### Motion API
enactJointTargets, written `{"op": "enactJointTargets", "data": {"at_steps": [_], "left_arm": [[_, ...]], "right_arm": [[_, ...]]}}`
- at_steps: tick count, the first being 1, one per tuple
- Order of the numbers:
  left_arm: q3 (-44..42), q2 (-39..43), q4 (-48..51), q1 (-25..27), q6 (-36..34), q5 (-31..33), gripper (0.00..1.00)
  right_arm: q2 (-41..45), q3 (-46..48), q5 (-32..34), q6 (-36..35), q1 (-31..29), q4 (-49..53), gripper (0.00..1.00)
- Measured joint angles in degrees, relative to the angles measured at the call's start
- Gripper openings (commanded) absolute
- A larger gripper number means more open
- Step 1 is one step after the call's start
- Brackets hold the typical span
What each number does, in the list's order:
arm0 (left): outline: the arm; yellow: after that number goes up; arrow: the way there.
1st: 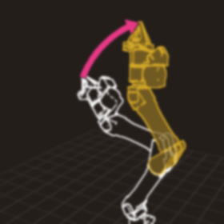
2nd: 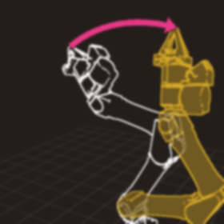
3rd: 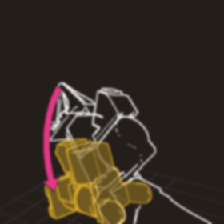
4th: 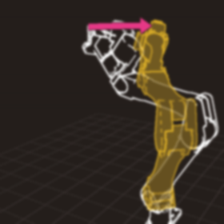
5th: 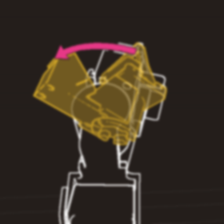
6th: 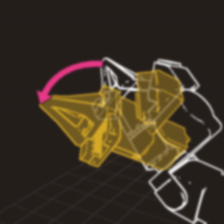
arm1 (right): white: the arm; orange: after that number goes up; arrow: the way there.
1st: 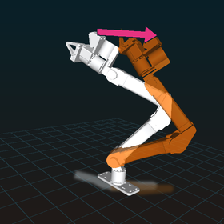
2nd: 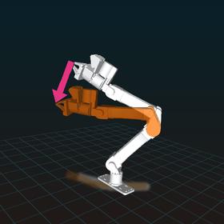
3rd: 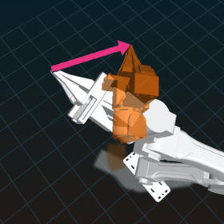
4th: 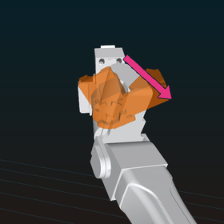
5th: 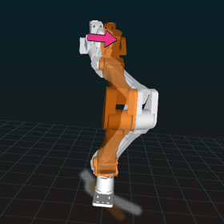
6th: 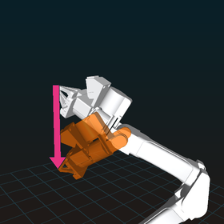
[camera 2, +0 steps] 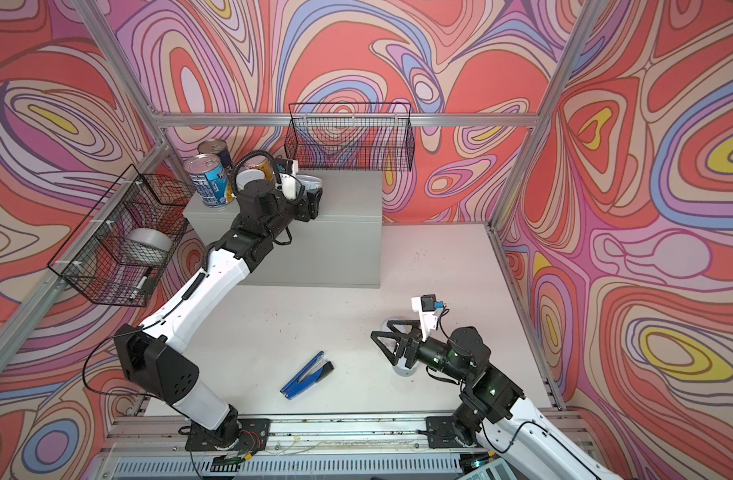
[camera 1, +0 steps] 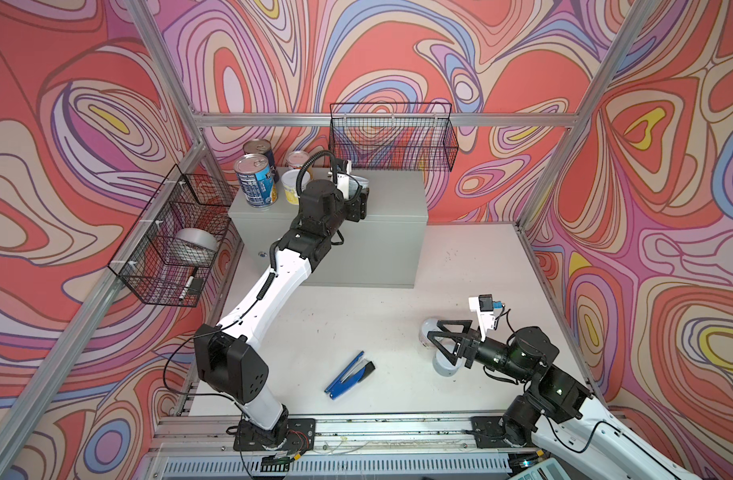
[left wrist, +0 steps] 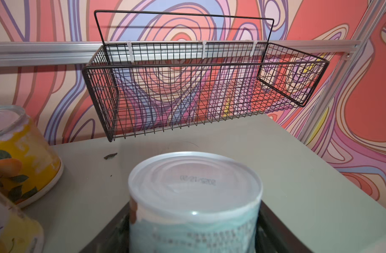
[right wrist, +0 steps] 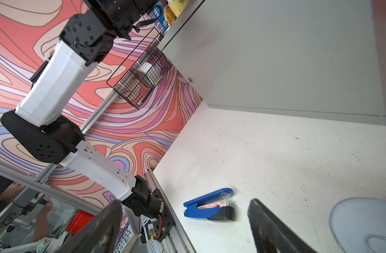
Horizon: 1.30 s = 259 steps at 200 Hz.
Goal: Place and organize the canned foods onto the counter
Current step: 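Lower the pale blue can beside the yellow-labelled can and open the left gripper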
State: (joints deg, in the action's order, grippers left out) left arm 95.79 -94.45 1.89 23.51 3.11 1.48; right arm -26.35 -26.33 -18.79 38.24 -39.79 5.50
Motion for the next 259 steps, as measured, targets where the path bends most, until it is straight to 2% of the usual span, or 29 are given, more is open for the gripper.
{"op": "enactJointTargets", "data": {"at_steps": [76,151,259], "left_arm": [[1.09,-2.56,-2.99,-0.59,-0.17,0.59,0.56],[1.84,-4.76,-6.03,-1.20,-1.05,6.10,0.56],[4.50,-8.11,-8.09,-2.64,-1.60,9.79,0.56]], "right_arm": [[2.60,0.00,2.03,0.24,0.00,3.06,0.92],[4.68,0.00,4.07,0.26,0.00,6.97,0.92],[7.21,0.00,7.17,0.44,0.00,11.26,0.92]]}}
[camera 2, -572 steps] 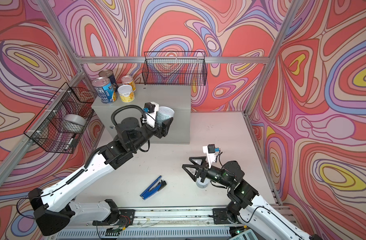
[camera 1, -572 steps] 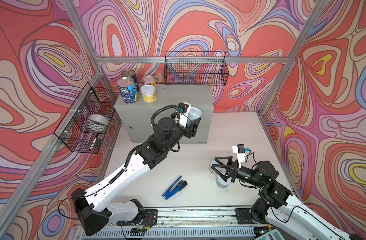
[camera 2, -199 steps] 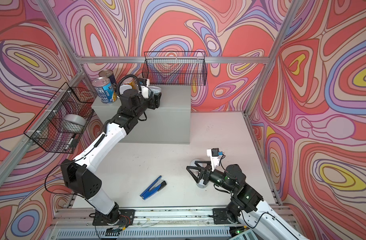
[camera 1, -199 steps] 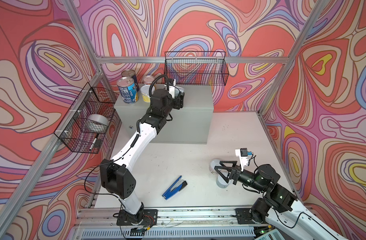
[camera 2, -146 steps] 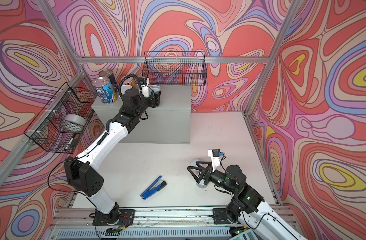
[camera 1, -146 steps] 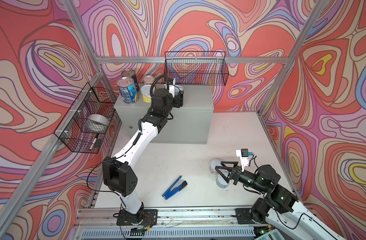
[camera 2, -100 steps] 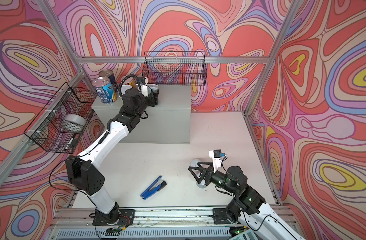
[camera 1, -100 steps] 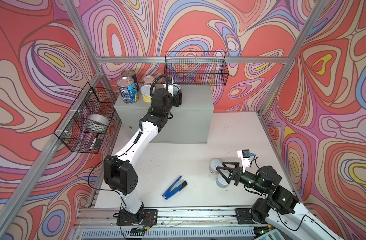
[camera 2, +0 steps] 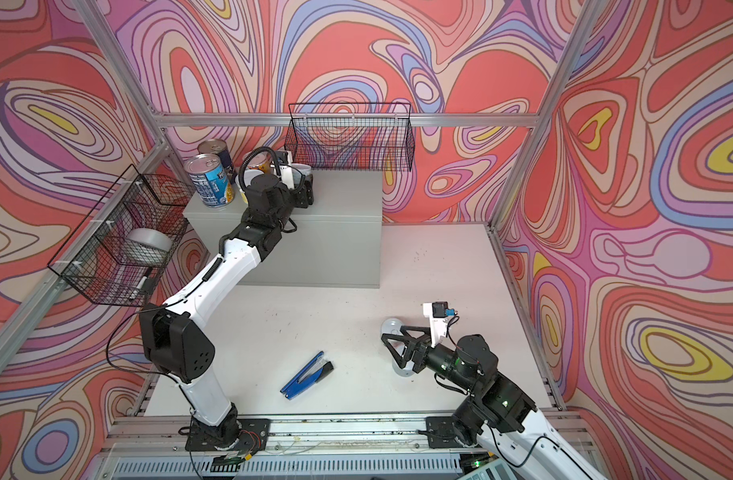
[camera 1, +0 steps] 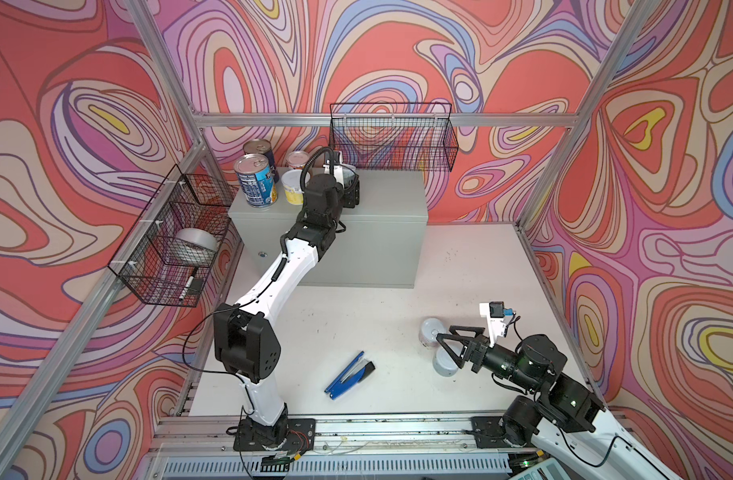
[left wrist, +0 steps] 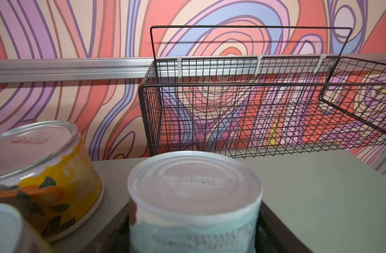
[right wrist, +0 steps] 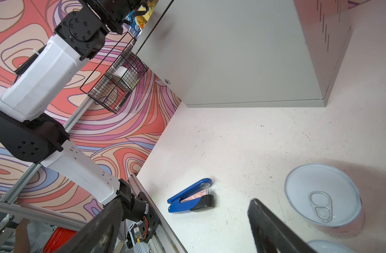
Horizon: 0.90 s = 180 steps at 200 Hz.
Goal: Place and organize the canned foods onto the counter
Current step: 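Lower the pale blue can beside the yellow-labelled can and open the left gripper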
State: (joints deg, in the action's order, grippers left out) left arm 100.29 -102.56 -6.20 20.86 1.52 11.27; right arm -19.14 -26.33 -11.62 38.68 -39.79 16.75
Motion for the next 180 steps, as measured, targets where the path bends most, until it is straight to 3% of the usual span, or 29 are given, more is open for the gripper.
{"op": "enactJointTargets", "data": {"at_steps": [34,54,58,61,180], "left_arm": [[0.92,-0.92,-0.11,-0.31,-0.02,0.63,0.64],[0.96,-1.05,-0.26,-0.33,0.00,0.61,0.87],[0.96,-1.07,-0.28,-0.33,0.00,0.59,0.98],[0.96,-1.07,-0.28,-0.33,0.00,0.59,1.00],[0.96,-1.03,-0.42,0.07,1.73,-0.79,1.00]], "right_arm": [[0.42,0.00,0.46,0.02,0.00,0.98,0.92],[0.79,0.00,0.72,0.20,0.00,1.20,0.92],[0.90,0.00,0.74,0.22,0.00,1.25,0.92],[0.96,0.00,0.74,0.24,0.00,1.29,0.92],[1.07,0.00,1.60,1.16,0.00,2.14,0.93]]}}
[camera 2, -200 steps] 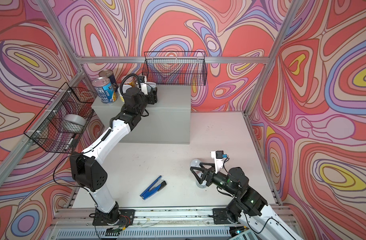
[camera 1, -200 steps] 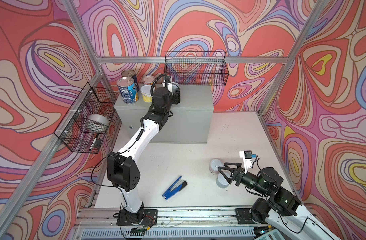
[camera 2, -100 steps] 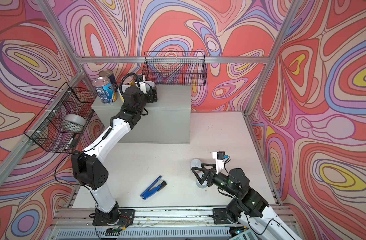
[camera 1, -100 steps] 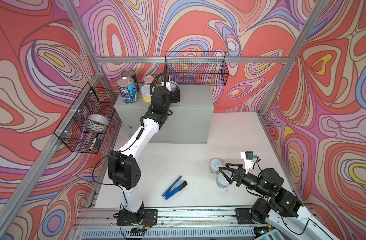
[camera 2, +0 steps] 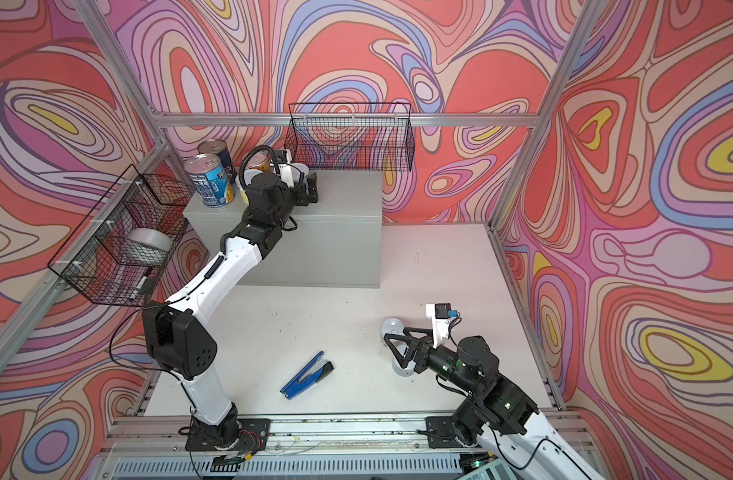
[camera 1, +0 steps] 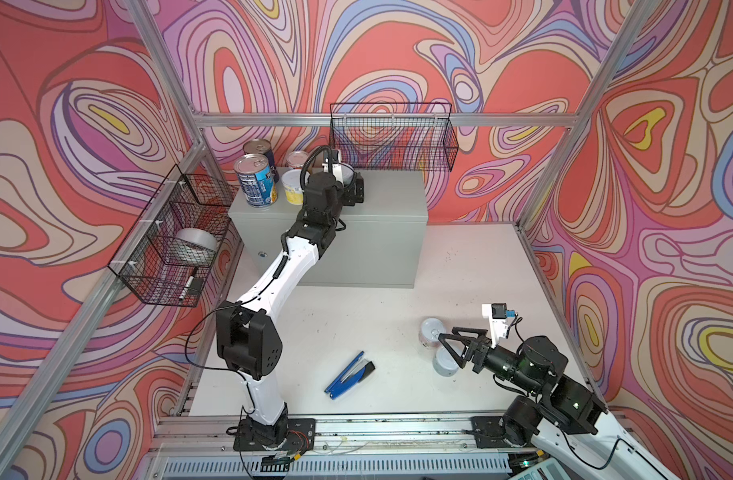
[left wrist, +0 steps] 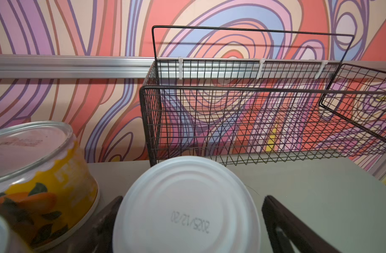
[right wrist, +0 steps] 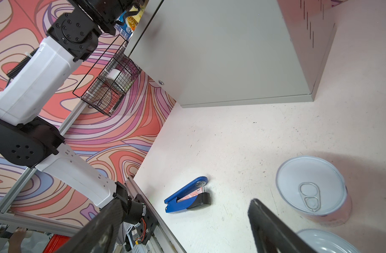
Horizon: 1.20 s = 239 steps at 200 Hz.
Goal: Place and organize the canned foods onto the counter
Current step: 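Lower the pale blue can beside the yellow-labelled can and open the left gripper, then draw the left gripper back from the cabinet while the right gripper rises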
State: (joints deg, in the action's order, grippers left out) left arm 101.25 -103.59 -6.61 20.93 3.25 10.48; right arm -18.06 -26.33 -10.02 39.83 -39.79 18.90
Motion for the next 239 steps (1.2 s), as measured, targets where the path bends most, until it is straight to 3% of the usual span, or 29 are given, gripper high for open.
{"op": "enactJointTargets", "data": {"at_steps": [98,239], "left_arm": [[-0.76,2.56,-0.04,6.97,-8.66,10.38,1.00],[-2.62,11.37,7.54,10.93,-8.50,13.22,1.00]], "right_arm": [[-1.09,0.00,0.07,0.15,0.00,-0.02,0.92],[-1.22,0.11,0.33,0.39,0.00,-0.02,0.92]]}}
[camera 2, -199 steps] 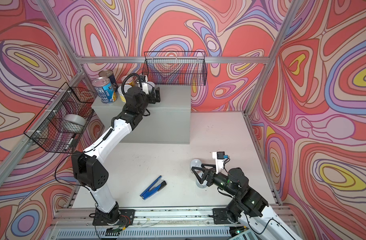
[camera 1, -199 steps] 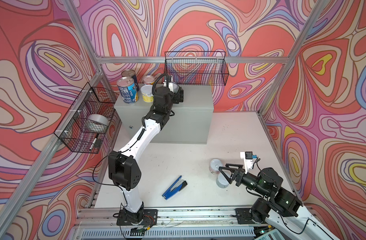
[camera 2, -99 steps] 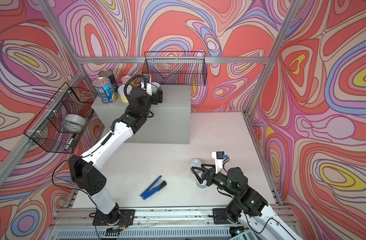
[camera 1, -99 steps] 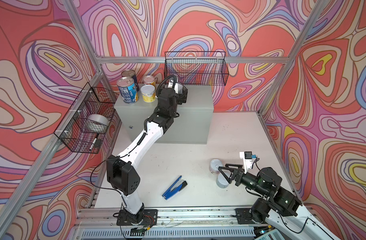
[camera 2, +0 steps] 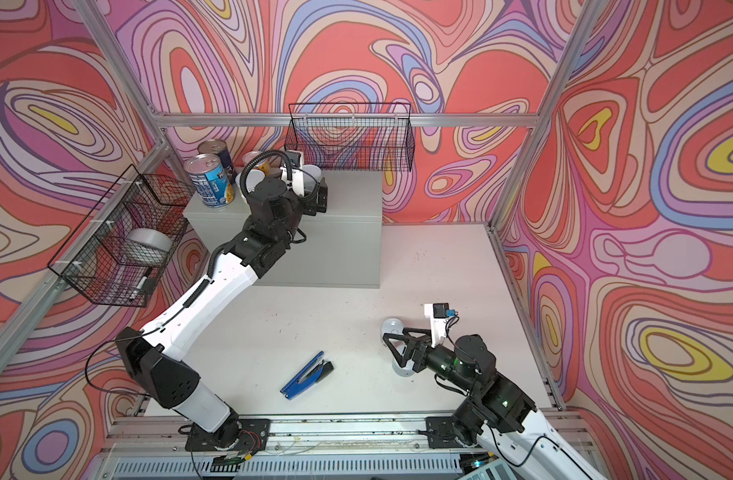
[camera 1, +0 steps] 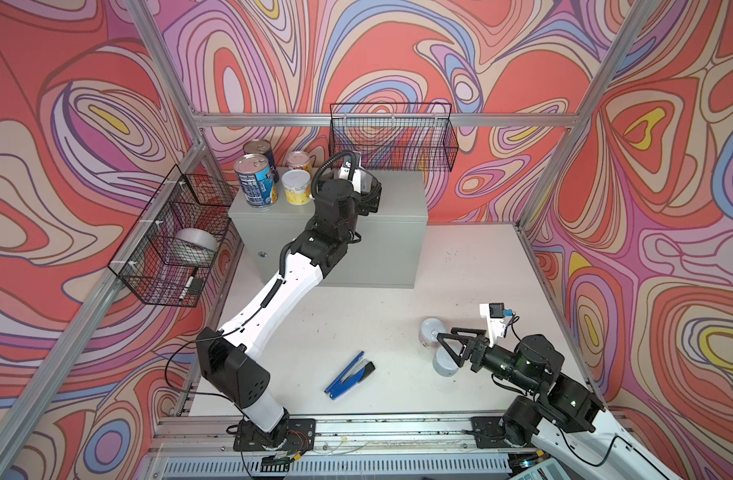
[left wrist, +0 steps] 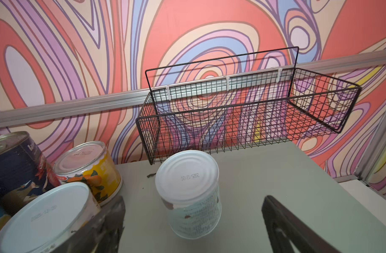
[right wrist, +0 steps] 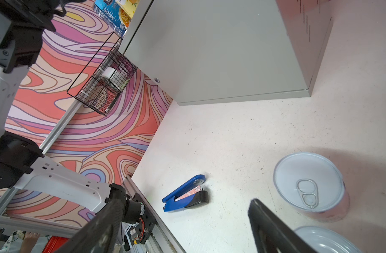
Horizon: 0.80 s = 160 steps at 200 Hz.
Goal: Place and organize the canned foods onto the counter
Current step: 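Draw the left gripper back from the cabinet while the right gripper rises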
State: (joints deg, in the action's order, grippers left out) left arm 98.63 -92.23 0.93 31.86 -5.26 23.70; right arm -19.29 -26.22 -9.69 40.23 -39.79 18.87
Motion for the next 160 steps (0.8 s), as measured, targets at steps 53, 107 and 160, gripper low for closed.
{"op": "enactJointTargets", "data": {"at_steps": [53,107,160], "left_arm": [[-2.16,5.44,1.86,0.00,0.68,-4.22,1.00],[-1.79,7.28,6.99,0.02,3.82,-9.62,1.00],[-9.22,18.64,10.21,0.02,14.69,-14.62,1.00]], "right_arm": [[0.02,-1.16,4.66,-1.95,0.00,3.98,0.93],[-0.79,-9.09,12.52,-8.04,0.00,10.80,0.96],[-6.54,-13.99,19.85,-9.55,0.00,17.31,0.98]]}}
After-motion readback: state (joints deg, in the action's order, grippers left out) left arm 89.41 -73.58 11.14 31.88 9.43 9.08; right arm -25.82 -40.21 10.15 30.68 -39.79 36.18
